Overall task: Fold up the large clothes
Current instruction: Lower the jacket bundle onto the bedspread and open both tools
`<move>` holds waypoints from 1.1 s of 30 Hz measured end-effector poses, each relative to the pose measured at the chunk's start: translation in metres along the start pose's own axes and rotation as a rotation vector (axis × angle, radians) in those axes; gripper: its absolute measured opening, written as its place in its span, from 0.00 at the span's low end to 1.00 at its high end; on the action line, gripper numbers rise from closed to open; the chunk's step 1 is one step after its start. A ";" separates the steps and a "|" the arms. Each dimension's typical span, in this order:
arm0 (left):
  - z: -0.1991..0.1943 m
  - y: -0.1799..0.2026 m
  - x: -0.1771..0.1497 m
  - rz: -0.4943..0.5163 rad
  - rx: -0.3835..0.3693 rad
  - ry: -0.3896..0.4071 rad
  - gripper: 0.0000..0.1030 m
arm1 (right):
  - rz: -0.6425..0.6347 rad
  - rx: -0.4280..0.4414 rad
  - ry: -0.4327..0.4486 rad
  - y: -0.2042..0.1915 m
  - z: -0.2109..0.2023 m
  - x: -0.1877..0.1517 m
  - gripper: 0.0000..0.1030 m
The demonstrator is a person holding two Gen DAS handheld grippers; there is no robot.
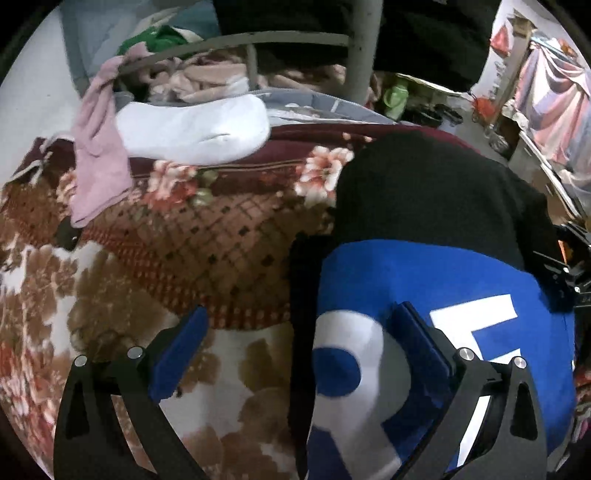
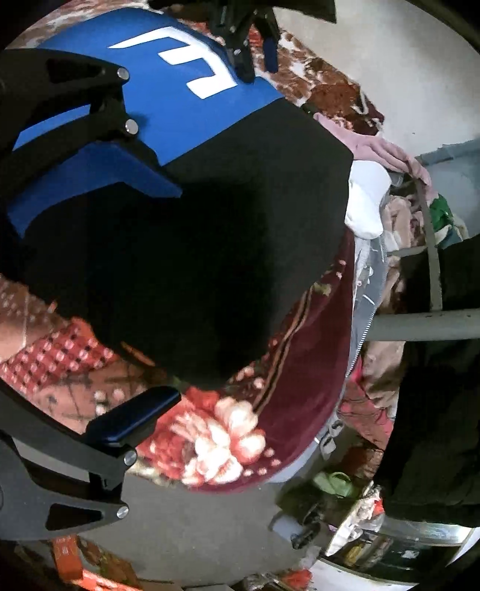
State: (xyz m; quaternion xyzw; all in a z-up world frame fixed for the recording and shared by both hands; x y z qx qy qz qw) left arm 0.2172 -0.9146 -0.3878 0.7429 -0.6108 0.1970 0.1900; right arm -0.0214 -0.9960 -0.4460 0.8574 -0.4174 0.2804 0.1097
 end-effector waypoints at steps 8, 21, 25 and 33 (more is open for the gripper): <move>-0.070 0.015 -0.034 -0.093 -0.003 0.137 0.95 | 0.079 -0.057 -0.008 -0.028 -0.059 -0.024 0.95; -0.179 0.069 -0.117 -0.122 -0.088 0.209 0.95 | 0.020 -0.012 0.047 -0.124 -0.166 -0.061 0.95; -0.226 0.083 -0.127 -0.119 -0.098 0.237 0.95 | 0.008 -0.016 0.067 -0.140 -0.220 -0.068 0.95; -0.335 0.105 -0.152 -0.115 -0.042 0.277 0.95 | 0.037 0.022 0.088 -0.154 -0.340 -0.079 0.95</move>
Point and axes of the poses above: each gripper's, at about its wrist camera, not at the fingertips, and z roughly the way its jaws point, y to its right, x to its top, the point moved 9 cm from there along z, roughly the way its jaws point, and after that the axes turned 4 degrees about -z, right-handed, at the moved point
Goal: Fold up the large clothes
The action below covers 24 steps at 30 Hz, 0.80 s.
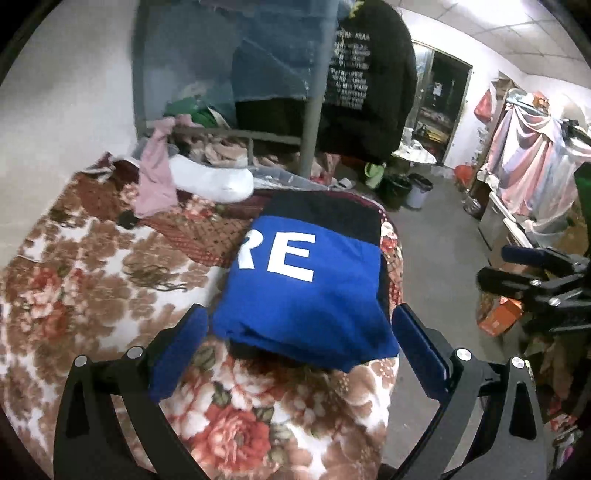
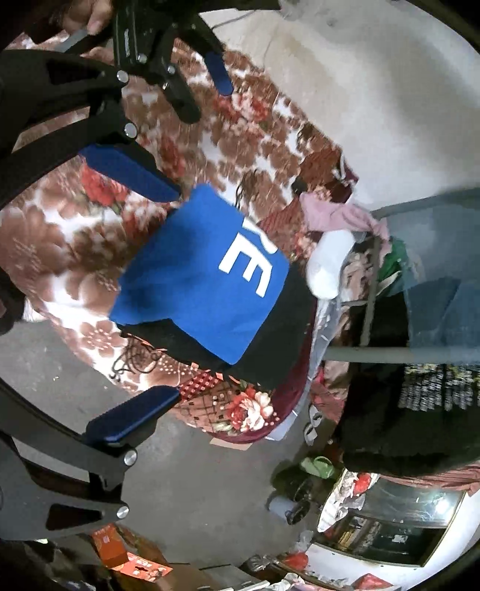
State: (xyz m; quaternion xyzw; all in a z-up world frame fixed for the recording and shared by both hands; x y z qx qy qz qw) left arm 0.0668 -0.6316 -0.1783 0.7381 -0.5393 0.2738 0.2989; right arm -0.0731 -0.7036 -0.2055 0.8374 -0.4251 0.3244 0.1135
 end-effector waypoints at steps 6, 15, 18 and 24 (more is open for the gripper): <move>-0.064 0.009 -0.001 0.029 0.059 0.038 0.95 | -0.032 0.045 0.045 -0.019 -0.062 0.001 0.95; -0.087 0.017 0.004 0.025 0.076 -0.013 0.95 | -0.081 0.089 0.030 -0.026 -0.101 -0.003 0.95; -0.089 0.021 0.007 0.030 0.079 -0.010 0.95 | -0.105 0.078 0.029 -0.026 -0.101 -0.004 0.95; -0.092 0.029 0.017 0.074 0.087 0.014 0.95 | -0.072 0.062 0.036 -0.018 -0.103 -0.003 0.95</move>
Point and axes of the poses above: each gripper's, at about its wrist camera, not at the fingertips, and z roughly the way its jaws point, y to its right, x to its top, the point moved 9 cm from there along z, roughly the way its jaws point, and after that the axes turned 4 degrees about -z, right-handed, at the moved point
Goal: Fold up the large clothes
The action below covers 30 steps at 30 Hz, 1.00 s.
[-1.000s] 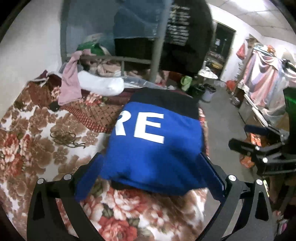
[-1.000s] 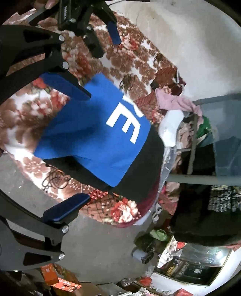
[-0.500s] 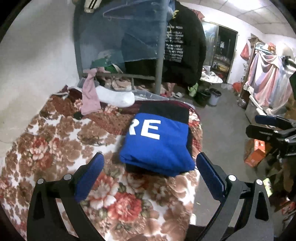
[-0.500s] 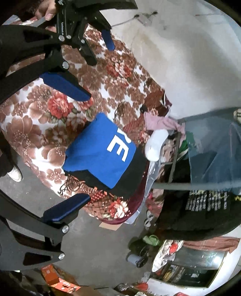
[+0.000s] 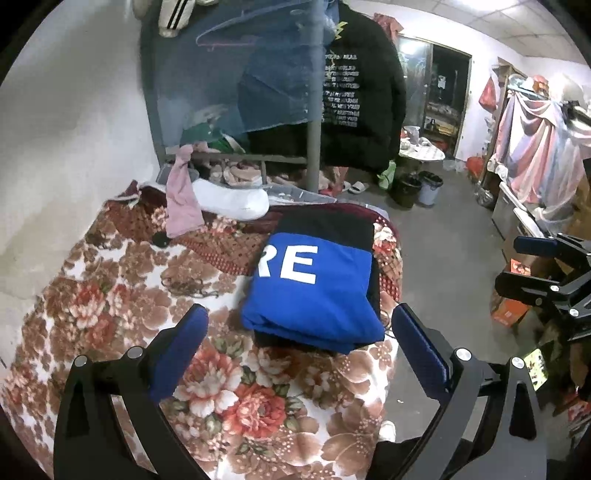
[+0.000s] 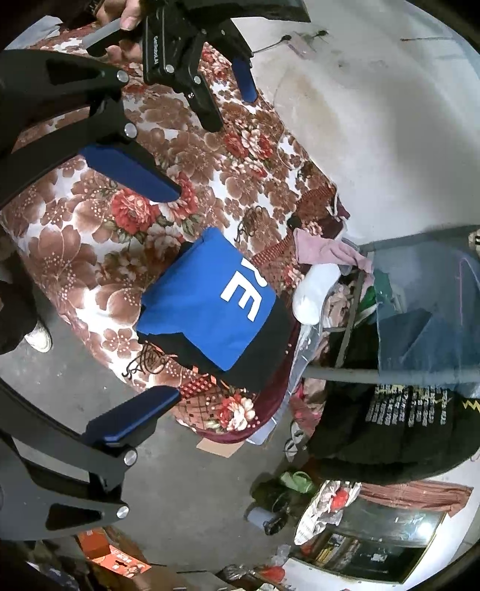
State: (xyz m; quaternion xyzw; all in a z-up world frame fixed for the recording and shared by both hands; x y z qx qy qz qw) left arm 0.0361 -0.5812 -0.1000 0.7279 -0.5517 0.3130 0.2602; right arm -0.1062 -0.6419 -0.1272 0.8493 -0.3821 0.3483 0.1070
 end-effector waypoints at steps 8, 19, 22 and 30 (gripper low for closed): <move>-0.011 0.013 0.011 0.041 -0.017 0.011 0.95 | 0.037 -0.014 0.006 0.007 -0.010 0.000 0.95; -0.017 0.007 0.019 0.004 -0.048 0.021 0.95 | 0.012 -0.025 0.017 0.011 -0.021 0.001 0.95; -0.017 0.004 0.018 0.021 -0.053 0.016 0.95 | -0.007 -0.011 0.010 0.006 -0.018 0.003 0.95; -0.016 0.002 0.018 0.034 -0.066 -0.002 0.95 | -0.026 0.014 0.011 -0.004 -0.008 0.008 0.95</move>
Point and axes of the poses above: each gripper's, at about its wrist camera, not at the fingertips, and z roughly the way its jaws point, y to its right, x to its top, the point moved 9 cm from there along z, roughly the way its jaws point, and after that the axes turned 4 degrees about -z, right-handed, at the moved point
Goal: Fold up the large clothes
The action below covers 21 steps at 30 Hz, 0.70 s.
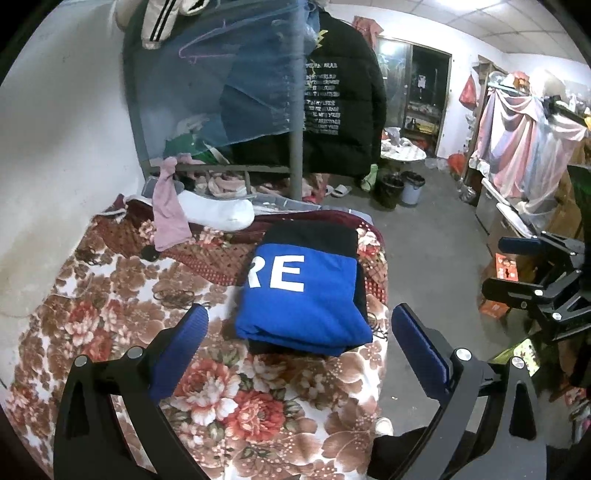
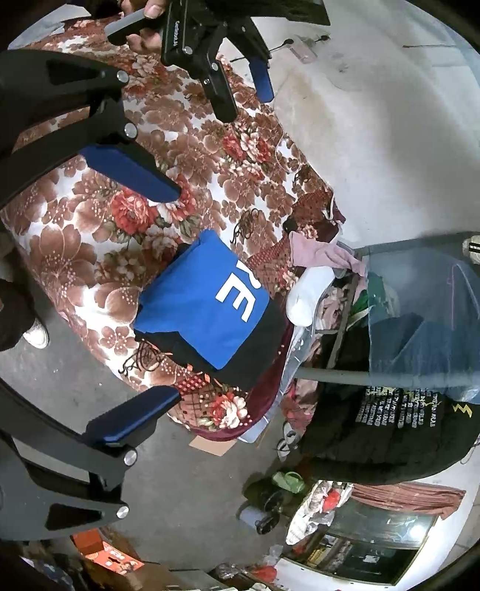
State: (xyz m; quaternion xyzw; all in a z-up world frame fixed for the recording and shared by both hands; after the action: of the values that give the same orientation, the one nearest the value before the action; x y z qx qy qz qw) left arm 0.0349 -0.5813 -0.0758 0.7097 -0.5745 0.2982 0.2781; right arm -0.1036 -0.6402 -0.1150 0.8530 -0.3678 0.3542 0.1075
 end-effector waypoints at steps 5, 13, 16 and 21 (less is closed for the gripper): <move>0.002 -0.003 -0.004 0.008 -0.012 -0.016 0.95 | 0.004 0.002 -0.008 -0.001 0.002 -0.001 0.95; 0.004 -0.003 -0.007 0.015 0.014 -0.003 0.95 | 0.008 -0.001 -0.009 0.000 0.003 -0.001 0.95; 0.006 -0.009 -0.007 0.003 0.015 -0.006 0.95 | 0.021 -0.001 -0.018 0.003 0.004 -0.009 0.95; 0.003 -0.009 -0.003 0.002 -0.002 -0.002 0.95 | 0.029 0.014 -0.029 0.004 0.008 -0.015 0.95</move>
State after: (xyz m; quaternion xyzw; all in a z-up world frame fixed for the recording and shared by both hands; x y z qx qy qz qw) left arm 0.0437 -0.5800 -0.0811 0.7091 -0.5759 0.2970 0.2780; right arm -0.1096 -0.6382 -0.1312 0.8534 -0.3791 0.3459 0.0910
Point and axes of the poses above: each gripper's, at about its wrist camera, not at the fingertips, and z roughly the way its jaws point, y to its right, x to its top, the point moved 9 cm from there along z, roughly the way its jaws point, and after that the axes turned 4 degrees about -z, right-handed, at the moved point
